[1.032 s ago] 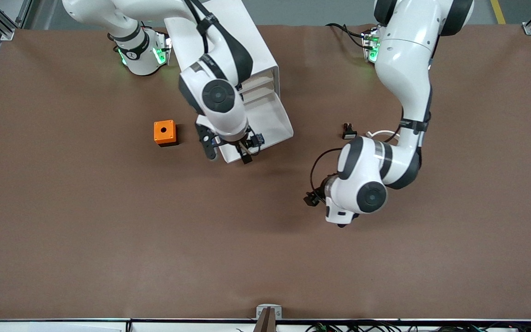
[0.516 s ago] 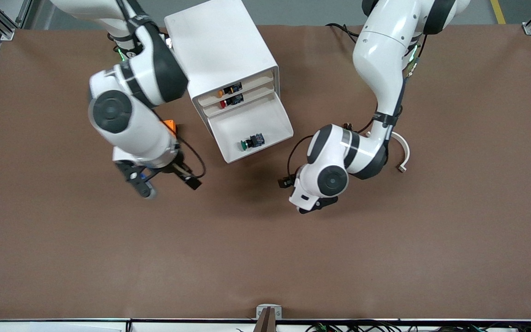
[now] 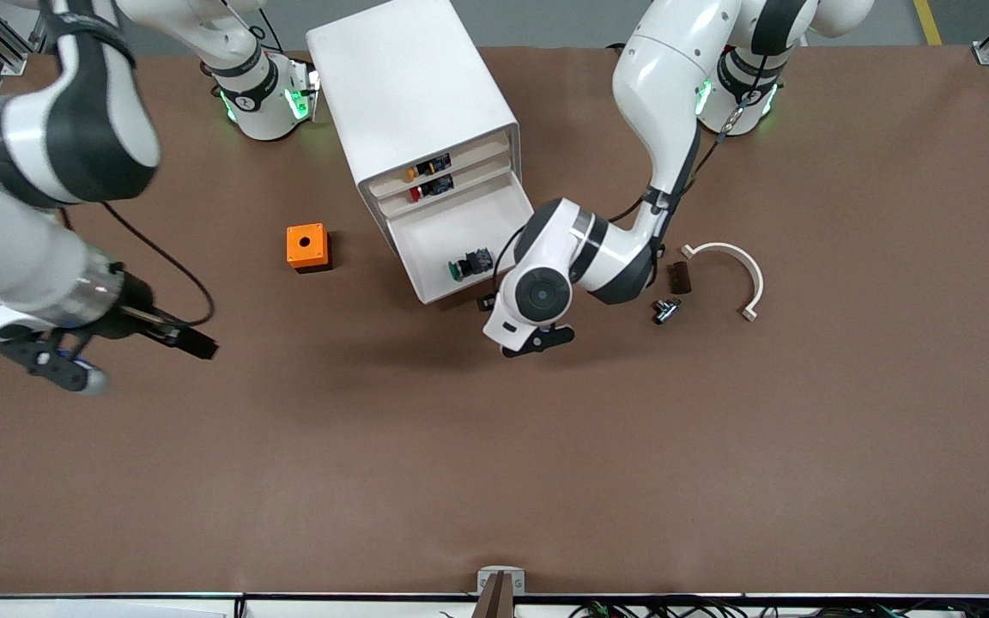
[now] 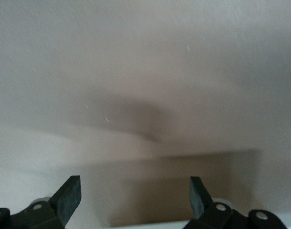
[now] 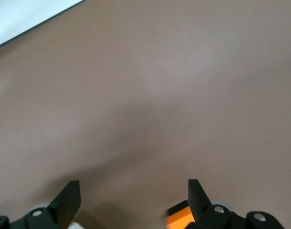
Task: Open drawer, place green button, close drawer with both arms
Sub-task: 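Withdraw the right gripper while the left gripper pushes the drawer in, then push the drawer fully shut with the left gripper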
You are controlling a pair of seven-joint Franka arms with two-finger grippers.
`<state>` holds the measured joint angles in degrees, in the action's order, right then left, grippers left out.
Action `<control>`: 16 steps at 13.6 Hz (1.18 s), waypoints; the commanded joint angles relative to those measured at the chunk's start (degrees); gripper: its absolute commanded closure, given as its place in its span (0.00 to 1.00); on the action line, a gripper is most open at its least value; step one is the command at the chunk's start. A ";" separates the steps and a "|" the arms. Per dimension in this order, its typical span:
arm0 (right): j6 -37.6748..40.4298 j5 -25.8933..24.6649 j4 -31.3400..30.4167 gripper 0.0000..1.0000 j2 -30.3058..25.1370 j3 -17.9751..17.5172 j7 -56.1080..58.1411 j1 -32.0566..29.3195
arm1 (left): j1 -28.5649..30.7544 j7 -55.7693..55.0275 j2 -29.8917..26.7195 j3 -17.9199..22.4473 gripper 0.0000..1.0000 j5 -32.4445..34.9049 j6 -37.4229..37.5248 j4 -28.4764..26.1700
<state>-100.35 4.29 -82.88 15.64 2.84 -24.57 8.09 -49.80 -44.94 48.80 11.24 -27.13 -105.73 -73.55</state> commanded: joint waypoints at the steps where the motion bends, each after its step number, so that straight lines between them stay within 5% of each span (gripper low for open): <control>1: 1.82 -2.43 -1.41 0.00 -4.21 -1.26 13.97 -5.08 | -2.75 -3.91 -0.98 0.18 0.00 0.77 0.00 -0.72; 4: 5.07 -2.80 -2.45 0.00 -8.16 -1.26 16.66 -7.03 | -5.39 -6.56 -0.63 -0.25 0.00 0.68 0.00 -0.90; 8: 3.41 -5.17 -11.14 0.00 -17.38 -1.44 16.66 -6.86 | -6.19 -9.19 -0.90 -3.58 0.00 0.59 0.00 -1.69; 16: 4.20 -5.17 -13.80 0.00 -19.60 -1.70 19.20 -6.42 | -7.59 -15.35 -0.63 -8.78 0.00 0.68 0.00 -2.13</control>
<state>-95.59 0.19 -95.07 -2.42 1.30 -7.30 1.65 -56.67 -58.94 48.85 2.60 -27.13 -105.68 -75.04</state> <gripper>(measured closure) 0.000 0.000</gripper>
